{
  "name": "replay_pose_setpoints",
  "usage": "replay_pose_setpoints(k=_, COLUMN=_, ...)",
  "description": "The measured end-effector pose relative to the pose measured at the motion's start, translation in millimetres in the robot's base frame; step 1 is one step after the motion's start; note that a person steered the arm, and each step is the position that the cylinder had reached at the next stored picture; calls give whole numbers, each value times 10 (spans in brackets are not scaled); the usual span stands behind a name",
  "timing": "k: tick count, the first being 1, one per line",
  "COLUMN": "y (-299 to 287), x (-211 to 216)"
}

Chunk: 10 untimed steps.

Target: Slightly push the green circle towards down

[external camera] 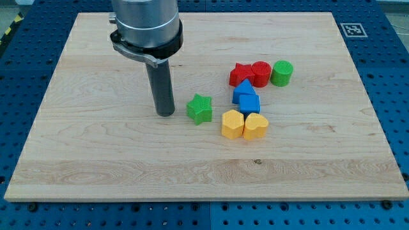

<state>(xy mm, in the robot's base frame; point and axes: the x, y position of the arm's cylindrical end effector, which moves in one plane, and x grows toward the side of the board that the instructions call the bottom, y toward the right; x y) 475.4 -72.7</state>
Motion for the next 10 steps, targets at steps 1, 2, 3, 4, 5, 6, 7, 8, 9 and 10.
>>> replay_pose_setpoints(k=1, y=260, x=0)
replay_pose_setpoints(k=2, y=260, x=0)
replay_pose_setpoints(k=3, y=330, x=0)
replay_pose_setpoints(k=4, y=372, x=0)
replay_pose_setpoints(k=5, y=140, x=-213)
replay_pose_setpoints(k=6, y=-107, x=-702)
replay_pose_setpoints(k=7, y=-161, x=-1157)
replay_pose_setpoints(k=8, y=-146, x=-1619)
replay_pose_setpoints(k=9, y=-144, x=-1706)
replay_pose_setpoints(k=10, y=-144, x=-1706)
